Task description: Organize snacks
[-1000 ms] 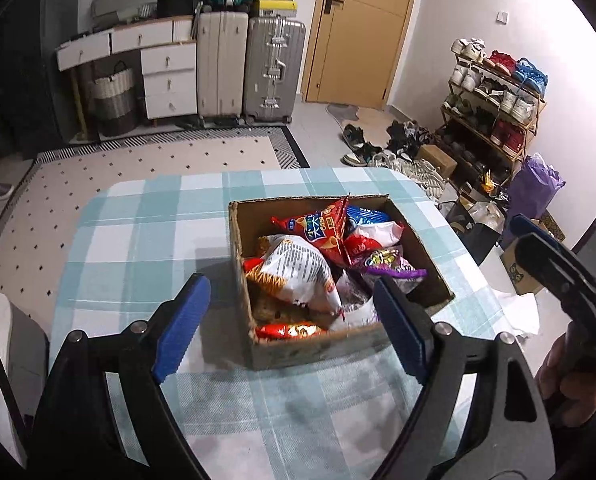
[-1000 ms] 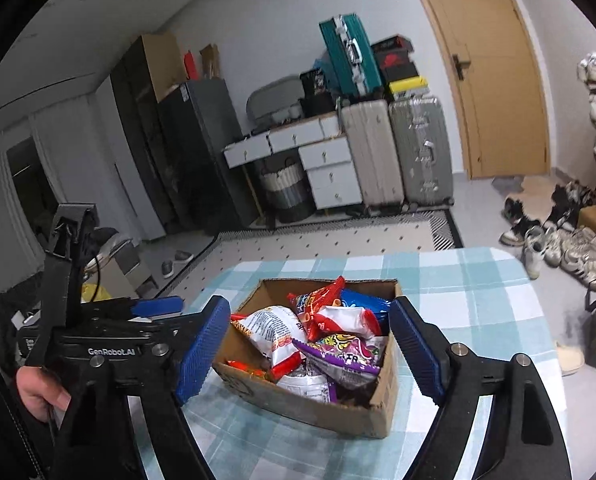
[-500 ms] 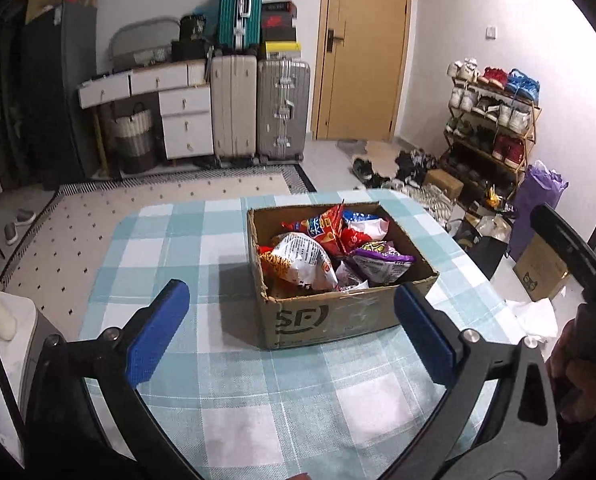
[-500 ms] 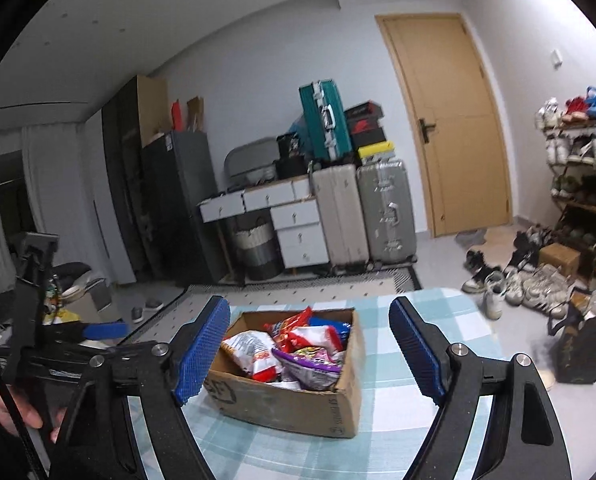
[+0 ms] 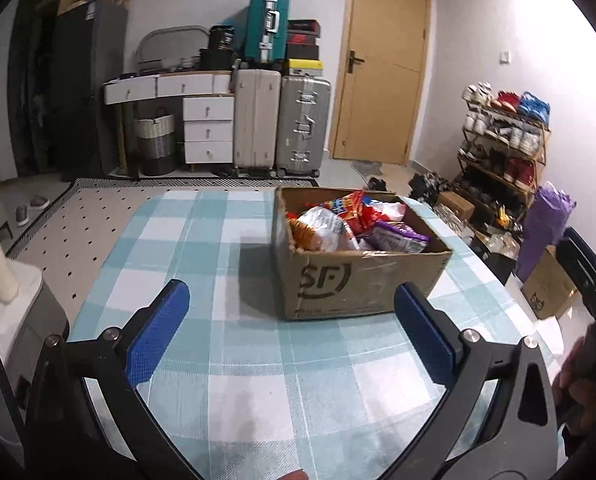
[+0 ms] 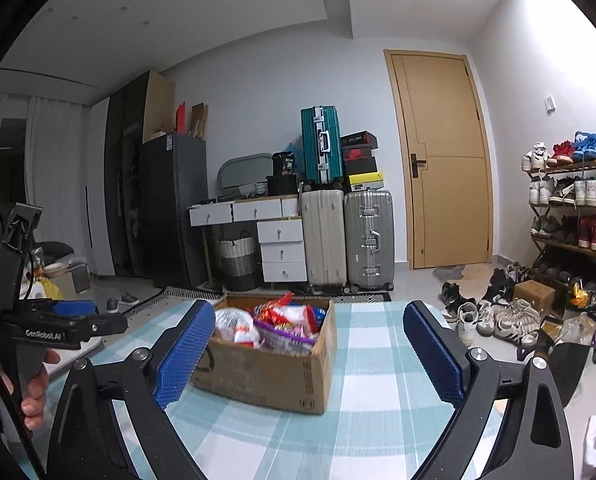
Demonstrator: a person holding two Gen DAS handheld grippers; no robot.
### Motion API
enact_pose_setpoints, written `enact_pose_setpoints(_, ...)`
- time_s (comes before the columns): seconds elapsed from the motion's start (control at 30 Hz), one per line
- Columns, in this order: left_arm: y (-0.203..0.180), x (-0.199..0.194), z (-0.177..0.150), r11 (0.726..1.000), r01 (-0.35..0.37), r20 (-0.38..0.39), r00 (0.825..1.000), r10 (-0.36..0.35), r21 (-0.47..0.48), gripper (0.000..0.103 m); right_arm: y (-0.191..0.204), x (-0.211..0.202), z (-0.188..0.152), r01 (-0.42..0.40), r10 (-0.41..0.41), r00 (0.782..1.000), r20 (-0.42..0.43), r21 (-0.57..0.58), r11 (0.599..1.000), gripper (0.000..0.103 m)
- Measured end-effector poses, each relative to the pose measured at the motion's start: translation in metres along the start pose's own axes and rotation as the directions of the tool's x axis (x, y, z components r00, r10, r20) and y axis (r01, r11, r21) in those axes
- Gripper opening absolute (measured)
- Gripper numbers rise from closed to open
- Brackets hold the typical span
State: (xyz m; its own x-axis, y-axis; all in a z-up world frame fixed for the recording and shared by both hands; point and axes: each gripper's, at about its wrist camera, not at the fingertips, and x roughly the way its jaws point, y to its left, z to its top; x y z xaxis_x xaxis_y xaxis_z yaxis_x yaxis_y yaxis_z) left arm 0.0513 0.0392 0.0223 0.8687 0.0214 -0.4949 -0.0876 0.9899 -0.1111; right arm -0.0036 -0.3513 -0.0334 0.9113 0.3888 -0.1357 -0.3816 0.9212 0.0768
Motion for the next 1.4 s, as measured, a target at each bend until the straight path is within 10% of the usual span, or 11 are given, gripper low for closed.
enact_pose_setpoints(0.43,0.003,0.011,-0.05,0.99,-0.111,0.2,0.975,0.092,0.087,0.102,0.011,0.009,-0.05,-0.035,0.033,0.996,-0.088,-0.016,0.999,0.098)
enact_pose_setpoints(1.4,0.015,0.034,-0.07,0.992,-0.113,0.215,0.972,0.097,0.063,0.102,0.016,0.039,-0.067,0.039,-0.048,0.987,-0.15,-0.062,0.997,0.102)
